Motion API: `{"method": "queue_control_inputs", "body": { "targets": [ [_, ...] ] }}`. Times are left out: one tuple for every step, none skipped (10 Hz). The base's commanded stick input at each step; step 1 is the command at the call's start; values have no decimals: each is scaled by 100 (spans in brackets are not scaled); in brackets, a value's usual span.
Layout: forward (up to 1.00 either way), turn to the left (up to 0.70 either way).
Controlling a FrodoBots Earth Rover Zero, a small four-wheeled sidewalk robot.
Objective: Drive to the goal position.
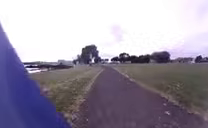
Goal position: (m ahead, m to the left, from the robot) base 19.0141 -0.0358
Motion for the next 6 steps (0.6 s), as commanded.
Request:
{"method": "queue_control_inputs", "body": {
  "targets": [
    [70,-12],
    [70,-11],
    [70,0],
    [70,0],
    [70,0],
    [70,0]
  ]
}}
